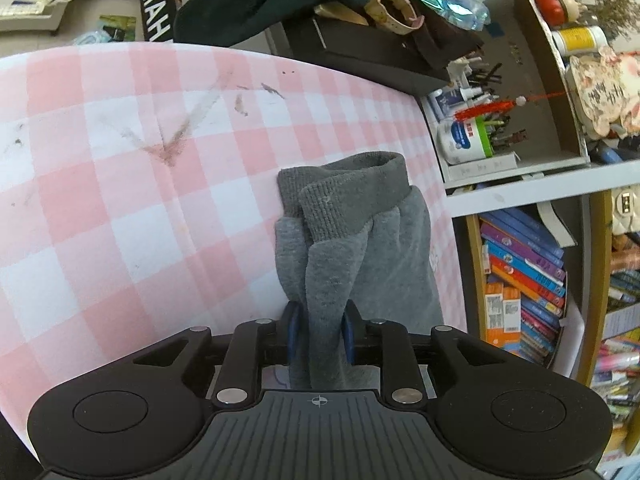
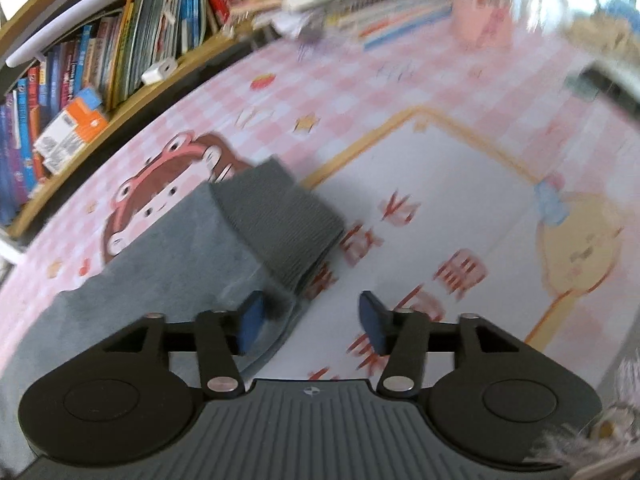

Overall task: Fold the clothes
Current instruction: 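Hold the folded edge with the left gripper while the right gripper opens and moves over the sweatshirt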

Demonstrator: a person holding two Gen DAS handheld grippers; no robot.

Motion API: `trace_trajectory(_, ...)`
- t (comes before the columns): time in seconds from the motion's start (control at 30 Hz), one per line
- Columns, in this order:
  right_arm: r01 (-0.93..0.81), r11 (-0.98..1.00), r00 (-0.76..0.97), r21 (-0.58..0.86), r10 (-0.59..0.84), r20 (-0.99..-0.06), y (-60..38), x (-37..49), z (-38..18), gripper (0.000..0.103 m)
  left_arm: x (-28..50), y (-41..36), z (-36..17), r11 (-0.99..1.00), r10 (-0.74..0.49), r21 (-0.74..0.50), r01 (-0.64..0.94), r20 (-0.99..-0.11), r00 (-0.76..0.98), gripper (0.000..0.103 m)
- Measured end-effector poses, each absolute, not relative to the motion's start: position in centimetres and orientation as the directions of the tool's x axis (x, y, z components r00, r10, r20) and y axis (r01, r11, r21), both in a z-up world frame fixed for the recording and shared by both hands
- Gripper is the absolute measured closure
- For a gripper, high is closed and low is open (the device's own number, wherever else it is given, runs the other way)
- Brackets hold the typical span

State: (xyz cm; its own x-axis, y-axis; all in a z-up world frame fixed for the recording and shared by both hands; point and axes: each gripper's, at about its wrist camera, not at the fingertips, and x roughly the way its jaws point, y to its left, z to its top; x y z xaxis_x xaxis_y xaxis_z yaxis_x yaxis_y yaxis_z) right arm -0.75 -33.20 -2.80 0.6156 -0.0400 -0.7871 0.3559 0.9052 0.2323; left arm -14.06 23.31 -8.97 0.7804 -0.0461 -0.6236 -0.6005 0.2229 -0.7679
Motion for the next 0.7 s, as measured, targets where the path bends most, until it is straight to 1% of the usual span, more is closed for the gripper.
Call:
trace_trajectory(0.07, 0.318, 0.935, 0.653, 0.158, -0.095, -0.752, -32.1, -1.0, -1.9, 0.04, -13.9, 23.3, -8.8, 0.235, -0.045, -0.762, -0.603, -0.628, 0.777, 0.08)
trace_trajectory(0.1, 0.287, 0.95, 0.675, 0.127, -0.107, -0.73, -31.5, -1.1, -1.4, 0.039, -13.9, 23.3, -8.8, 0.238, -0.045, -0.761, -0.603, -0.629, 0.776, 0.08)
trace_trajectory(0.23, 0.099, 0.995, 0.727, 0.025, -0.056, -0.684, -28.1, -1.4, -0.8, 0.028, -14.0, 23.3, -8.9, 0.236, -0.047, -0.765, -0.599, -0.624, 0.78, 0.08)
trace_trajectory(0.3, -0.007, 1.0, 0.733, -0.015, -0.005, -0.68, -26.4, -1.4, -0.8, 0.026, -14.0, 23.3, -8.9, 0.238, -0.049, -0.768, -0.594, -0.62, 0.783, 0.08)
trace_trajectory(0.33, -0.049, 0.998, 0.73, -0.03, 0.015, -0.684, -25.5, -1.3, -0.8, 0.024, -14.0, 23.4, -8.9, 0.239, -0.05, -0.77, -0.592, -0.618, 0.784, 0.08)
trace_trajectory(0.37, -0.078, 0.996, 0.723, -0.042, 0.028, -0.69, -24.8, -1.3, -0.9, 0.021, -14.1, 23.4, -9.0, 0.24, -0.052, -0.772, -0.588, -0.615, 0.787, 0.08)
trace_trajectory(0.43, -0.133, 0.989, 0.708, -0.063, 0.051, -0.704, -23.5, -1.1, -1.2, 0.018, -14.2, 23.4, -9.1, 0.241, -0.055, -0.777, -0.581, -0.609, 0.792, 0.08)
trace_trajectory(0.57, -0.211, 0.974, 0.671, -0.087, 0.08, -0.737, -21.4, -1.0, -1.8, 0.016, -14.5, 23.5, -9.4, 0.244, -0.063, -0.79, -0.562, -0.592, 0.804, 0.08)
trace_trajectory(0.7, -0.305, 0.946, 0.638, -0.111, 0.116, -0.761, -18.9, -1.4, -2.4, 0.016, -14.4, 23.4, -9.2, 0.293, -0.064, -0.783, -0.549, -0.589, 0.805, 0.08)
